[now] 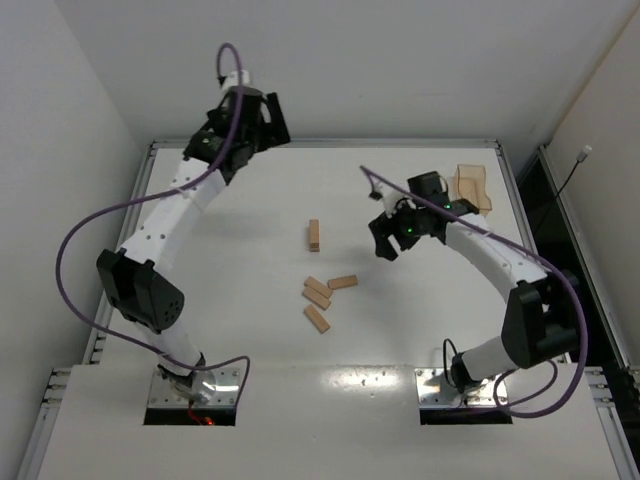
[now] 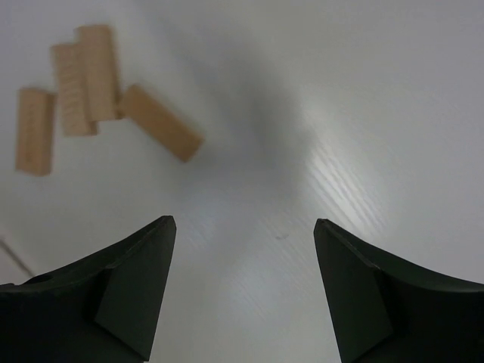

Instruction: Build the wood block tower

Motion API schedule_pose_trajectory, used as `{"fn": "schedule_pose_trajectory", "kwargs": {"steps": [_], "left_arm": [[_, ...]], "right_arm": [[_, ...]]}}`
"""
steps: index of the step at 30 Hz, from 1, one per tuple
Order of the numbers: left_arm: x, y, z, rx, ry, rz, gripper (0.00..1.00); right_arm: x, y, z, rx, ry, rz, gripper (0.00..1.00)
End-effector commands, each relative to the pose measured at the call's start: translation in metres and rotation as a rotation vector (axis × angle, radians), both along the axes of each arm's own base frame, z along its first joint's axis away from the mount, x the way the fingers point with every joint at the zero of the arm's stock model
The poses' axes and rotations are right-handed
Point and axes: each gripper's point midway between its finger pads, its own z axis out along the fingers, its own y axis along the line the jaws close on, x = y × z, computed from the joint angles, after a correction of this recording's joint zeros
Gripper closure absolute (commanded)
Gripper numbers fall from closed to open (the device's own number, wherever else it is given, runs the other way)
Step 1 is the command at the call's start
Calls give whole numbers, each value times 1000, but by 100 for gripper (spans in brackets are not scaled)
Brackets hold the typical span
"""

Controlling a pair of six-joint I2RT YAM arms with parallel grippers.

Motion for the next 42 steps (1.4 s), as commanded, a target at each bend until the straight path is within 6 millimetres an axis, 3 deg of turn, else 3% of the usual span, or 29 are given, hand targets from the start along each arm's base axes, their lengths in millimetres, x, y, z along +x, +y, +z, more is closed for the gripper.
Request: {"fn": "schedule_pose_trajectory", "kwargs": {"steps": [1,3,4,6,8,11,21,29,30,33,42], "left_arm": [[7,69,-19,-8,64,85,1],[9,85,-28,-47,84,60,1],[10,109,-43,-59,120,94,1],[10,118,-52,-108,144,62,1],[10,139,-65,-124,170,81,1],[8,150,-73,-169,188,63,1],[5,155,-73,-208,177,21,1],[4,151,-92,-236,217,-7,1],[7,152,-94,-236,216,-7,1],[8,153,-99,-256,228,-7,1],[11,149,-106,-276,240,-18,1]], "right_arm": [[-55,68,2,46,-8,483,29],[-66,85,-1,15,-15,640,29],[-84,97,-5,-3,19,725,29],[-92,109,-7,-24,10,856,31],[-110,115,-25,-48,79,971,32],[-118,119,-42,-81,121,1058,34],[-97,126,-80,-136,163,1132,41],[-73,134,-81,-175,74,1081,41],[-66,139,-70,-167,17,1078,41],[-57,136,-68,-196,-48,1011,39],[-45,130,-87,-261,-41,968,41]]}}
